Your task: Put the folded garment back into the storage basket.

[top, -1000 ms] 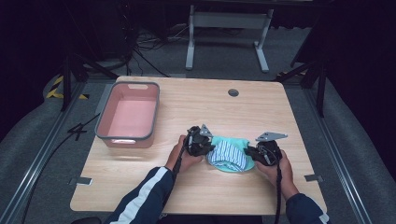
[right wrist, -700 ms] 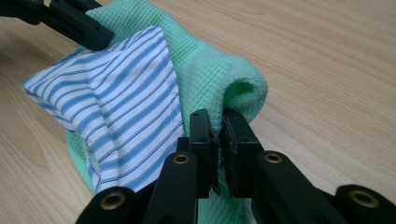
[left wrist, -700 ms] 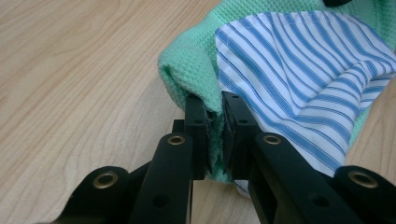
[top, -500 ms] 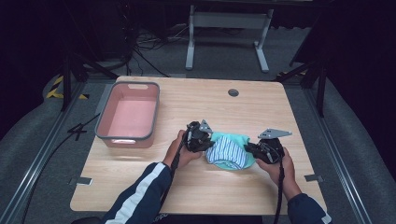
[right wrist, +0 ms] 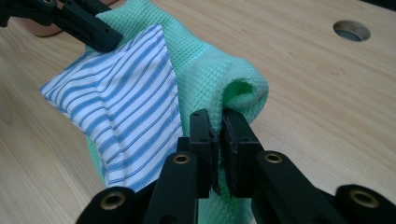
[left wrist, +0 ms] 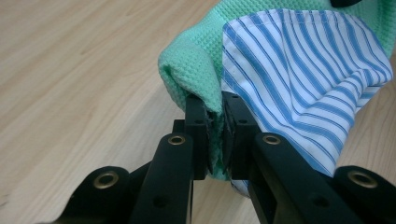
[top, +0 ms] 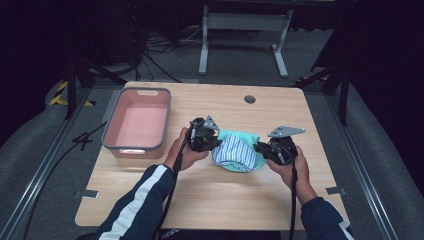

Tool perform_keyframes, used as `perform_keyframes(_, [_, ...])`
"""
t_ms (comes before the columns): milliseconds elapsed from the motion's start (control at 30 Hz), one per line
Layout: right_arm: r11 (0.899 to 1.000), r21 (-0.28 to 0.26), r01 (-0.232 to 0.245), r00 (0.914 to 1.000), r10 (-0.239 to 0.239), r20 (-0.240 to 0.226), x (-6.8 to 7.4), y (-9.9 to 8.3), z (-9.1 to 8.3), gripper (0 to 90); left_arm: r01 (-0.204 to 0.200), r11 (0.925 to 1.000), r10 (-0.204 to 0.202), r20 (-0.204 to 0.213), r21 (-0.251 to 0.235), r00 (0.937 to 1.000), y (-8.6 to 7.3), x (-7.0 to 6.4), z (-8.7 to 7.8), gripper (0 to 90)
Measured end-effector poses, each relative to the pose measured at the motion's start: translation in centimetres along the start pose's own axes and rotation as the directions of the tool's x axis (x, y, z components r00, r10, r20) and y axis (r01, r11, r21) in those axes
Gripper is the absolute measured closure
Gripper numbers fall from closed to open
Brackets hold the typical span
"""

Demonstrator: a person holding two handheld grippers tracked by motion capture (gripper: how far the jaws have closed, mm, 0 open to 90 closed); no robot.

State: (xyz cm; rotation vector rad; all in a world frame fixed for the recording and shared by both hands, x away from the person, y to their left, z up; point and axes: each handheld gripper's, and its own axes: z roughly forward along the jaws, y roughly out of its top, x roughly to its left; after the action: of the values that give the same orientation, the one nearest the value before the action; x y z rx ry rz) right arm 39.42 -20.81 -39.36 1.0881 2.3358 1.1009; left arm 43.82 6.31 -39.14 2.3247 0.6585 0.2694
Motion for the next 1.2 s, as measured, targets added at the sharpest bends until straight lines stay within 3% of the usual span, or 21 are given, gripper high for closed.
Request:
perform_keyframes(400, [0.998, -0.037, 0.043, 0.9988, -0.044, -0.019, 1.6, 5.0, 0.6, 83.0, 0.021, 0.9996, -0.022, -0.054, -0.017, 0.9983, 0.2, 2.1, -4.5, 82.3])
perform_keyframes(700, [0.996, -0.052, 0.073, 0.9961, -0.075, -0.047, 3.3, 8.0, 1.8, 83.0, 0.048, 0.998, -0.052, -0.106, -0.041, 0.9931, -0.2, 4.0, -8.0, 82.4])
perform_keyframes(1033, [0.991, -0.072, 0.116, 0.9899, -0.121, -0.074, 5.8, 11.7, 3.7, 83.0, 0.078, 0.9952, -0.086, -0.158, -0.059, 0.9836, -1.7, 6.1, -11.6, 82.4])
perform_keyframes(1200, [0.989, -0.08, 0.128, 0.9859, -0.135, -0.098, 7.0, 13.2, 4.8, 83.0, 0.109, 0.9923, -0.118, -0.186, -0.059, 0.9754, -2.9, 7.5, -13.7, 82.4])
